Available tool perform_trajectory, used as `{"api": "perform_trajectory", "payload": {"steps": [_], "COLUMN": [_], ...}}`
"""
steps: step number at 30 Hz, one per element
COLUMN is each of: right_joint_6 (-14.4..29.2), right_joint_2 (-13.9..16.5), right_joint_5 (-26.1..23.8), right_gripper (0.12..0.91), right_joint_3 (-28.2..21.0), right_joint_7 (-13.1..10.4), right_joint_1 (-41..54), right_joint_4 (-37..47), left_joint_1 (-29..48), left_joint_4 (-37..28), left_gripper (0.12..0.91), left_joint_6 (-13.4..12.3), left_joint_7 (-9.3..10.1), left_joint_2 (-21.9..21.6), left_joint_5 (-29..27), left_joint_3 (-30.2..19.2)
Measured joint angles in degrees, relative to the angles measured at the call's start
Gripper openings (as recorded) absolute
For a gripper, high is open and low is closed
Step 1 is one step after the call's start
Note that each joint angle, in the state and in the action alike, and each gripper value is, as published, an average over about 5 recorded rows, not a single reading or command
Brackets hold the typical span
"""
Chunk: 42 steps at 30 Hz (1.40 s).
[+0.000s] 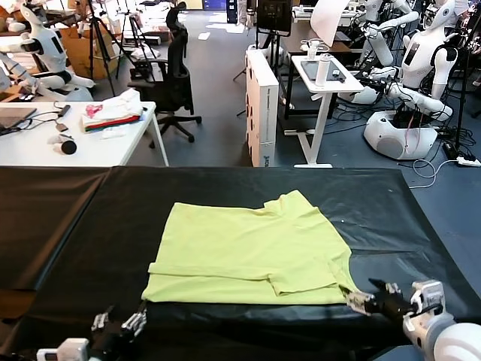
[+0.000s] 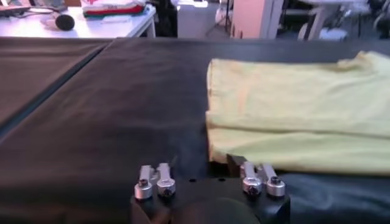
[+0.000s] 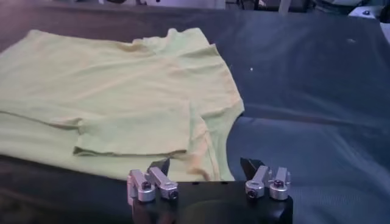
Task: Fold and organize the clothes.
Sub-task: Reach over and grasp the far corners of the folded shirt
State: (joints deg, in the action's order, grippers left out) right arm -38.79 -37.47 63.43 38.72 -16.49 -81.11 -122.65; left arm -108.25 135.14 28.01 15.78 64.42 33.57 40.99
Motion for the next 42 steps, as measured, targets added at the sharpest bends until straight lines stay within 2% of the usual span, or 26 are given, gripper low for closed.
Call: {"api": "perform_trajectory", "payload": {"steps": [4,11,15,18,23,27,33,42], "right_joint_6": [-0.77,-3.34,-3.4,-3.4,-3.4,-3.41,-3.41,-3.41], "right_joint_2": [-1.4,-6.16,-9.84,-12.55,-16.16,-17.0,-17.05,-17.65], "right_joint_5": [-1.82,-4.39,-5.37,-5.91,-6.74,-7.12,-8.0,-9.09], "right_gripper": [0.907,0.907,0.907,0.907,0.907,0.907,0.907,0.907], "right_joint_3": [-7.8,-20.87,-26.73,-30.22,-33.58,-34.42,-34.69,-34.55], "right_joint_7": [-0.21,-0.75,-1.11,-1.26,-1.67,-1.81,-1.65,-0.82], "right_joint_1": [11.81,29.06,36.69,41.26,45.06,45.47,44.95,44.51], "right_joint_4": [7.11,18.1,24.22,28.36,32.88,33.61,33.87,34.87], "left_joint_1": [5.77,20.44,29.06,35.39,44.91,51.22,58.35,64.56], "left_joint_4": [0.49,-5.53,-10.97,-16.01,-25.54,-31.9,-38.98,-46.59], "left_gripper": [0.907,0.907,0.907,0.907,0.907,0.907,0.907,0.907], "left_joint_6": [3.11,4.62,8.38,11.14,13.02,13.97,13.86,12.36], "left_joint_7": [4.19,5.92,8.33,9.0,8.08,6.32,3.83,1.43], "left_joint_2": [-2.14,-5.32,-6.06,-6.22,-5.63,-4.96,-3.64,-1.39], "left_joint_5": [6.74,20.92,28.39,31.29,31.6,30.31,27.09,22.14], "left_joint_3": [0.34,-1.75,-4.42,-6.99,-11.73,-15.46,-20.09,-23.6]}}
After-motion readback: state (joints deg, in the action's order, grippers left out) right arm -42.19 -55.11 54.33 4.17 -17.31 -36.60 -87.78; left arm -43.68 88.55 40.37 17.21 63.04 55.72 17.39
